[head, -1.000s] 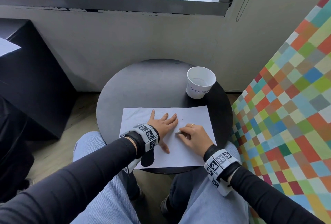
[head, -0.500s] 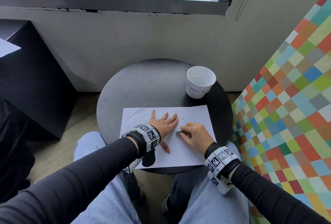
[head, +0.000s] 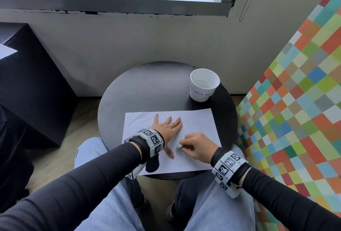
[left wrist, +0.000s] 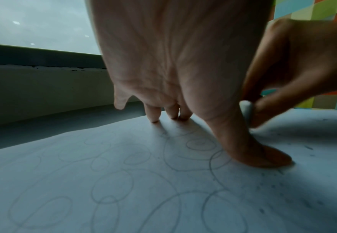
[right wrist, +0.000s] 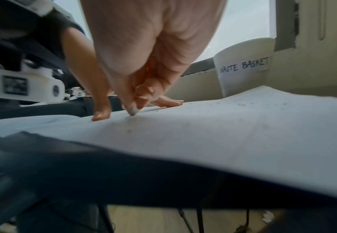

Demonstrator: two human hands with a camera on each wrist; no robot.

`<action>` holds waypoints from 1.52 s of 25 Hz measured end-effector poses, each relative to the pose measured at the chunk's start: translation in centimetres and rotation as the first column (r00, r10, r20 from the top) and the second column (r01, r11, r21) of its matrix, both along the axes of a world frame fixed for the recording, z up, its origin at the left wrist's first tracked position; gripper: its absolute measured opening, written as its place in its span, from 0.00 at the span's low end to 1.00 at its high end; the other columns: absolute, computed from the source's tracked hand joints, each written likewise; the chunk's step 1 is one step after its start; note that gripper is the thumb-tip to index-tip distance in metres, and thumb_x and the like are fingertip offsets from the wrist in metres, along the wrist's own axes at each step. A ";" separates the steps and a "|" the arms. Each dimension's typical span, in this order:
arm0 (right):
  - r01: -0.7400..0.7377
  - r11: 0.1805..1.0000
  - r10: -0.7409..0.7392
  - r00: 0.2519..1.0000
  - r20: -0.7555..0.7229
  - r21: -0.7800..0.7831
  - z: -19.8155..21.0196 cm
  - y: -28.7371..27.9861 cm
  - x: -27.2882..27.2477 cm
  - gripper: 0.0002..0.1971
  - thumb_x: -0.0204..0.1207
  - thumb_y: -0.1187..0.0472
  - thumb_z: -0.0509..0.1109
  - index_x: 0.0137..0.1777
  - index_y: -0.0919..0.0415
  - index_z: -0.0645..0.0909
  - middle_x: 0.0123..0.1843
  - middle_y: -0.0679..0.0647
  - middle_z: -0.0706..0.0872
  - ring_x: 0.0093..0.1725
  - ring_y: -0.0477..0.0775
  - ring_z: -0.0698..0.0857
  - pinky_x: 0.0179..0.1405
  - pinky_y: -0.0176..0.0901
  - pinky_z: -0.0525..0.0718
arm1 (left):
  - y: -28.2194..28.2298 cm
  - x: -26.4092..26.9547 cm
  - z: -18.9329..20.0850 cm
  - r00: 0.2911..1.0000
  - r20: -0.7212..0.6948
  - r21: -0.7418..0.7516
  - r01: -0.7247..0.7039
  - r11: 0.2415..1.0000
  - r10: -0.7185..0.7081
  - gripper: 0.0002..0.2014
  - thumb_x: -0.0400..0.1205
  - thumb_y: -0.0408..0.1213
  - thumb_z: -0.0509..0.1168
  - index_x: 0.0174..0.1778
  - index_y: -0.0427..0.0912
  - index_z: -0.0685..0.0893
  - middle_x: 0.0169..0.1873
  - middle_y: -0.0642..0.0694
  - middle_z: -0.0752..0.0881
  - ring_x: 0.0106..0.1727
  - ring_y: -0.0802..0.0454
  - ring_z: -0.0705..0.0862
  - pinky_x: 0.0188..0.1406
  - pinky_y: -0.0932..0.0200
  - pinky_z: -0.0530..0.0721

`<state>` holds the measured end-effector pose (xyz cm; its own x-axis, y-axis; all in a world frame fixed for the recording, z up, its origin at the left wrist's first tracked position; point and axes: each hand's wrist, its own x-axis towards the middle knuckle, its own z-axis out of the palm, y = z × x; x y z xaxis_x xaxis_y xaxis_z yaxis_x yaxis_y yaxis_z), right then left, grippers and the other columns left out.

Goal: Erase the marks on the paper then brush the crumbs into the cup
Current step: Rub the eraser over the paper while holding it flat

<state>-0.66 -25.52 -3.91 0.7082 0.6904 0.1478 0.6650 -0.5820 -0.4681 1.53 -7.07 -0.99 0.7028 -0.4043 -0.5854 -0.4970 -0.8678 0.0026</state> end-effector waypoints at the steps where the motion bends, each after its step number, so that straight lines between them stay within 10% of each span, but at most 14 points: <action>1: -0.012 1.000 0.012 1.000 -0.010 -0.020 0.1 -0.4 0.3 0.08 0.73 0.59 0.72 0.34 0.60 0.86 0.27 0.51 0.80 0.28 0.42 0.70 0.33 0.29 0.68 | 0.0 0.0 0.0 1.000 0.005 0.000 0.003 1.000 -0.003 0.67 0.68 0.68 0.74 0.87 0.45 0.34 0.86 0.50 0.33 0.87 0.42 0.40 0.77 0.20 0.42; 4: 0.166 0.986 -0.167 0.985 0.054 0.014 0.8 -1.5 2.1 0.05 0.70 0.62 0.76 0.34 0.60 0.87 0.27 0.51 0.80 0.27 0.44 0.71 0.29 0.35 0.77 | -0.1 0.1 0.1 1.000 -0.003 -0.017 -0.013 1.000 0.013 0.67 0.68 0.67 0.74 0.87 0.45 0.35 0.86 0.50 0.34 0.87 0.42 0.41 0.77 0.21 0.41; 8: -0.035 0.999 0.035 0.999 0.003 -0.039 0.4 -0.6 -0.2 0.09 0.72 0.60 0.73 0.31 0.59 0.84 0.26 0.51 0.79 0.27 0.47 0.74 0.34 0.27 0.64 | -0.3 0.0 0.1 1.000 0.000 0.008 -0.009 1.000 0.009 0.67 0.68 0.68 0.74 0.87 0.45 0.34 0.86 0.50 0.33 0.87 0.41 0.40 0.78 0.21 0.42; 12: 0.177 0.984 -0.178 0.981 0.075 0.017 0.7 -1.8 1.5 0.10 0.71 0.58 0.72 0.30 0.59 0.85 0.25 0.51 0.79 0.24 0.48 0.76 0.27 0.36 0.75 | -0.4 0.1 0.3 1.000 -0.005 0.008 -0.014 1.000 0.014 0.67 0.68 0.67 0.74 0.87 0.45 0.34 0.86 0.50 0.33 0.87 0.41 0.41 0.78 0.21 0.42; 16: -0.008 0.999 0.007 1.000 -0.019 -0.038 0.2 -1.2 -0.4 0.13 0.75 0.55 0.67 0.32 0.60 0.84 0.27 0.52 0.79 0.27 0.49 0.76 0.32 0.32 0.68 | -0.3 0.0 0.2 1.000 -0.007 0.008 -0.009 1.000 0.009 0.67 0.68 0.68 0.74 0.87 0.45 0.33 0.86 0.50 0.33 0.87 0.41 0.40 0.78 0.21 0.41; 20: 0.218 0.976 -0.218 0.973 0.078 0.007 0.7 -2.7 1.7 0.13 0.72 0.58 0.70 0.27 0.61 0.82 0.24 0.53 0.79 0.24 0.52 0.77 0.28 0.37 0.73 | -0.3 0.1 0.2 1.000 -0.015 0.003 -0.008 1.000 0.008 0.67 0.68 0.67 0.74 0.87 0.45 0.33 0.86 0.50 0.33 0.87 0.41 0.40 0.77 0.21 0.41; 25: 0.085 0.995 -0.089 0.994 -0.067 -0.052 0.9 -3.0 0.7 0.10 0.74 0.56 0.72 0.36 0.61 0.88 0.30 0.54 0.85 0.30 0.51 0.80 0.36 0.34 0.73 | 0.0 0.5 0.2 0.999 -0.027 -0.002 0.028 1.000 -0.028 0.67 0.68 0.66 0.75 0.87 0.45 0.34 0.86 0.50 0.33 0.87 0.42 0.40 0.77 0.19 0.43; 29: 0.346 0.938 -0.346 0.938 0.019 0.031 2.2 -6.0 3.2 0.08 0.72 0.58 0.78 0.38 0.64 0.89 0.31 0.55 0.87 0.31 0.53 0.83 0.34 0.45 0.82 | 0.4 1.1 0.7 0.992 -0.030 0.024 0.120 0.992 -0.120 0.67 0.68 0.66 0.75 0.86 0.45 0.33 0.86 0.51 0.33 0.87 0.42 0.40 0.76 0.19 0.43; 38: 0.378 0.926 -0.379 0.924 -0.049 -0.024 1.2 -6.3 2.6 0.08 0.72 0.58 0.76 0.36 0.61 0.87 0.28 0.50 0.81 0.30 0.49 0.77 0.36 0.44 0.79 | 0.1 3.1 2.0 0.898 0.022 0.110 0.435 0.894 -0.440 0.65 0.67 0.66 0.75 0.87 0.48 0.36 0.86 0.54 0.36 0.88 0.45 0.43 0.78 0.23 0.41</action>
<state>1.97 -31.85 -2.72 0.9234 0.3713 0.0967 0.3694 -0.7921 -0.4859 4.65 -6.93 0.98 0.4951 -0.6177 -0.6110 -0.8238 -0.5573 -0.1041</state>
